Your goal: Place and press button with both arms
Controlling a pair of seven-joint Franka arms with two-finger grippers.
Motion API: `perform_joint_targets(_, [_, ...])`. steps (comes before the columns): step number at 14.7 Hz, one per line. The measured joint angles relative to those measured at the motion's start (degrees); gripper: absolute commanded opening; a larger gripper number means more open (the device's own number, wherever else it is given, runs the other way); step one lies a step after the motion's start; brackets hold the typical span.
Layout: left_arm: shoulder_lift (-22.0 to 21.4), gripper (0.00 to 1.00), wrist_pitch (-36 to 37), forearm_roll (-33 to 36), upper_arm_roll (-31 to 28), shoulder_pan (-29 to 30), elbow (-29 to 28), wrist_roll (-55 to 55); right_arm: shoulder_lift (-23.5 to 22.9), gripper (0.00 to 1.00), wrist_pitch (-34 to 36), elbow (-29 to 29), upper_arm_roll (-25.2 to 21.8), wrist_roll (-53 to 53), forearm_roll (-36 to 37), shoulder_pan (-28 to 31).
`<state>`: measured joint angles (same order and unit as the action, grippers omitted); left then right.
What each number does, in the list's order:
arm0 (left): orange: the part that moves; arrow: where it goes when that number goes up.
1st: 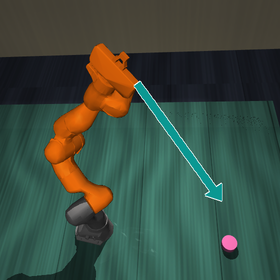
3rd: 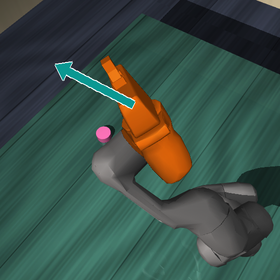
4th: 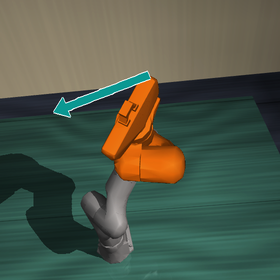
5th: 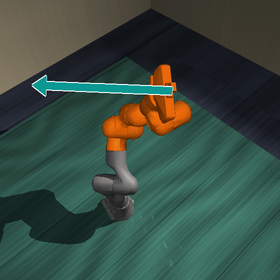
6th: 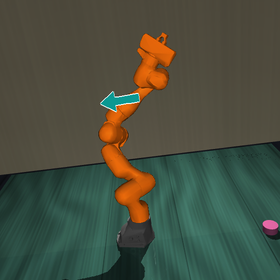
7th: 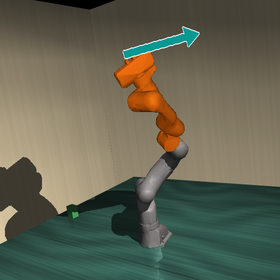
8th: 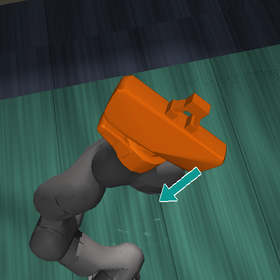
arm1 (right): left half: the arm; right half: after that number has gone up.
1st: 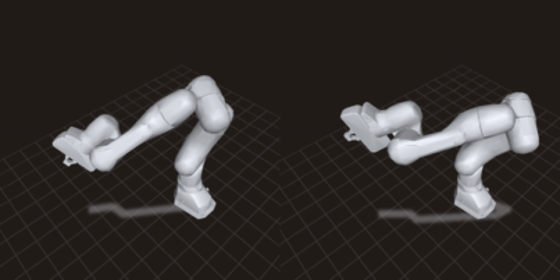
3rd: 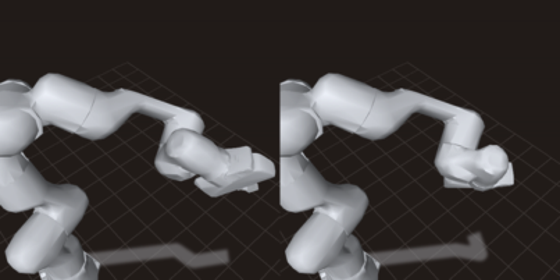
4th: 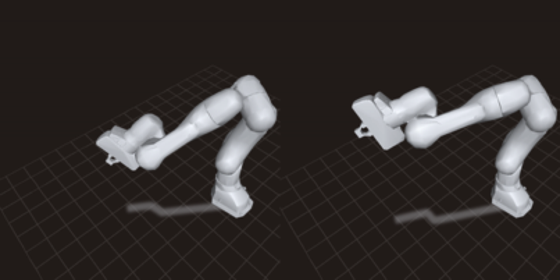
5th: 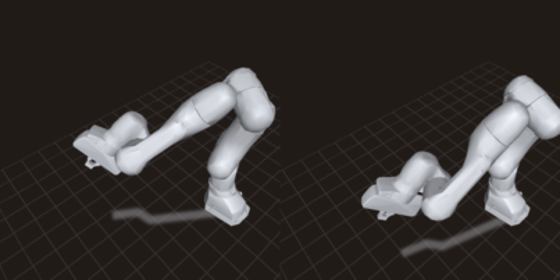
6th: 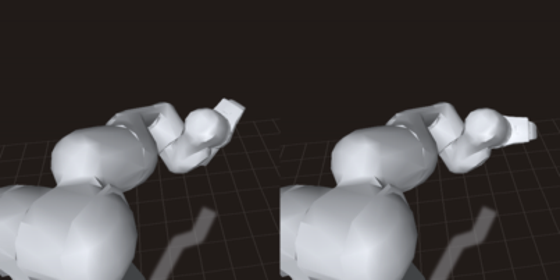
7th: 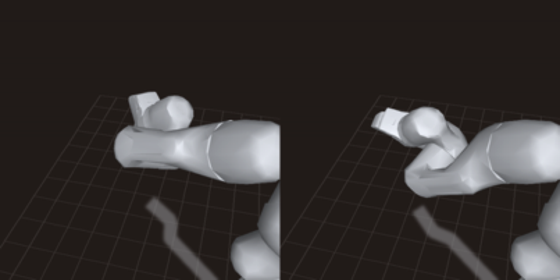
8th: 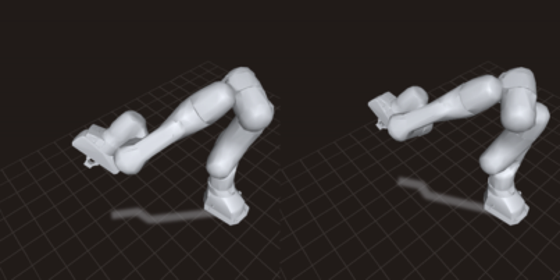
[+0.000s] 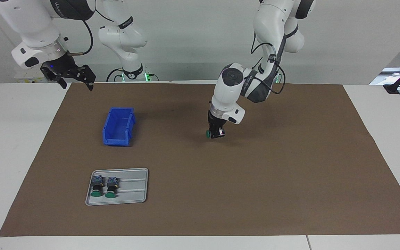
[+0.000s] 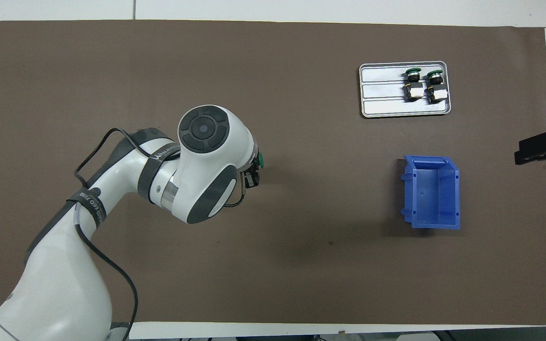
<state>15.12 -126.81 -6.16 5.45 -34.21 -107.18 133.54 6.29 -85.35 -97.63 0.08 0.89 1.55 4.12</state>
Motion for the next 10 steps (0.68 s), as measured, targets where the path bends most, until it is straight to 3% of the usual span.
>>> perform_joint_targets(3, [-2.3,0.03,-0.3,-3.8,0.0,1.4,-3.3,-5.5,0.0,1.0,0.0,0.0,0.0,0.0,0.0,0.0])
perform_joint_targets(6, [-3.9,0.01,-5.5,-10.3,0.3,1.4,-7.1,-11.6,0.0,1.0,0.0,0.0,0.0,0.0,0.0,0.0])
perform_joint_targets(10, [-4.9,0.01,-18.2,-27.5,1.0,1.3,-13.6,-25.0,0.0,1.0,0.0,0.0,0.0,0.0,0.0,0.0])
